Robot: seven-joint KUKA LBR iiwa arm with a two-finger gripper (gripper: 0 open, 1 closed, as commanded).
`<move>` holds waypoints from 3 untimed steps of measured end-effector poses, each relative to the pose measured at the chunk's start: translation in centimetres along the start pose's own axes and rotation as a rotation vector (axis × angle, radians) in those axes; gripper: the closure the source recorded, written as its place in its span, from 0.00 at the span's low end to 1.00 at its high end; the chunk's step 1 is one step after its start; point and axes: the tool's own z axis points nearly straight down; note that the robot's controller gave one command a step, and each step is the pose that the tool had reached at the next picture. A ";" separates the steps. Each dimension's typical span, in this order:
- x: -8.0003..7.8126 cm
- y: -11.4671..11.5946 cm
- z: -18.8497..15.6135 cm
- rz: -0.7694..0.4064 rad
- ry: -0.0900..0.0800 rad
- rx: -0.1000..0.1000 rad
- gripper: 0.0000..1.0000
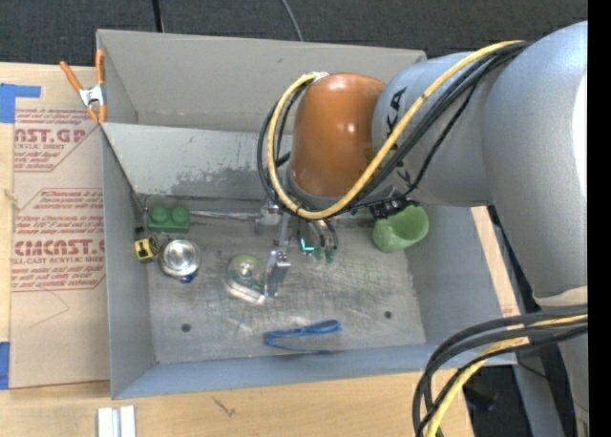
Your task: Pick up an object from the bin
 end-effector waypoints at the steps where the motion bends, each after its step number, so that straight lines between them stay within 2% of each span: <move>1: 8.1 -0.1 0.6 -0.551 -0.003 0.001 0.00; 2: 8.4 -2.9 3.0 -0.687 -0.004 0.002 0.00; 3: 8.2 -2.8 2.8 -0.687 -0.010 0.002 1.00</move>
Offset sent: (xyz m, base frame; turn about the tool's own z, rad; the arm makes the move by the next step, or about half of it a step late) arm -0.0802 -0.0018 -0.0041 -0.5496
